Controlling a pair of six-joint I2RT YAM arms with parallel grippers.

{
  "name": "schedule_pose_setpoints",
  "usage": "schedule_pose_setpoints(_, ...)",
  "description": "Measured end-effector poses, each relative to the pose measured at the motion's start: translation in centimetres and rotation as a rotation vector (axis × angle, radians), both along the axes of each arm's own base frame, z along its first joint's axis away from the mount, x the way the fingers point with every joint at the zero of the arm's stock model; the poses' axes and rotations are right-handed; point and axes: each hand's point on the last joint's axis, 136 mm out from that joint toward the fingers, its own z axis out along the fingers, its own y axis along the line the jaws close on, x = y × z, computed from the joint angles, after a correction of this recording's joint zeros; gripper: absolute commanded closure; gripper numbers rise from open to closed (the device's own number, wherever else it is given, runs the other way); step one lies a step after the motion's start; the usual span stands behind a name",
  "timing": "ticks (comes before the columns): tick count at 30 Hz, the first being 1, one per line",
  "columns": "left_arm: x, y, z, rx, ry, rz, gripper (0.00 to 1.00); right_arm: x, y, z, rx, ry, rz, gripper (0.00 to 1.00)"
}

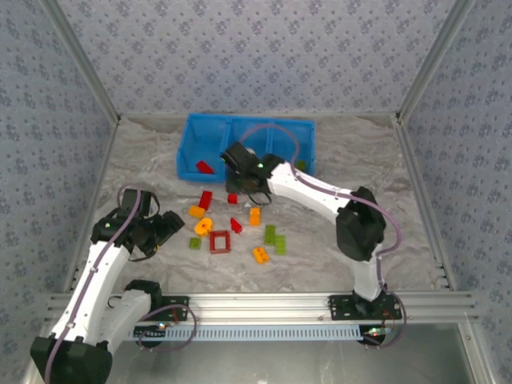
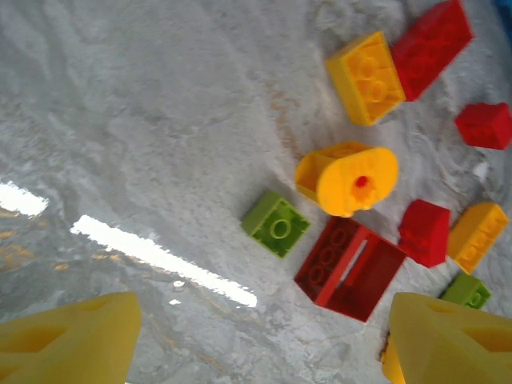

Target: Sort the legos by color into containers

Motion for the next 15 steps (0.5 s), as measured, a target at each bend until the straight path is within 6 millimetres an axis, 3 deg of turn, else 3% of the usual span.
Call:
schedule_pose_setpoints(3, -0.4, 0.3, -1.3, 0.007, 0.058, 0.037, 0.19, 2.6, 4.8, 2.4, 0.048, -0.099, 0.102, 0.66)
schedule_pose_setpoints(6, -0.5, 0.4, -1.6, 0.004, 0.075, 0.057, 0.20, 4.6, 8.0, 2.0, 0.051, -0.149, 0.180, 0.64)
schedule_pose_setpoints(10, -0.5, 0.4, -1.6, 0.001, 0.076, 0.066, 0.20, 6.7, 10.7, 0.0, 0.052, -0.190, 0.245, 0.61)
schedule_pose_setpoints(15, -0.6, 0.4, -1.2, -0.002, 0.057, 0.062, 0.20, 8.7, 11.6, -2.2, 0.063, -0.207, 0.267, 0.57)
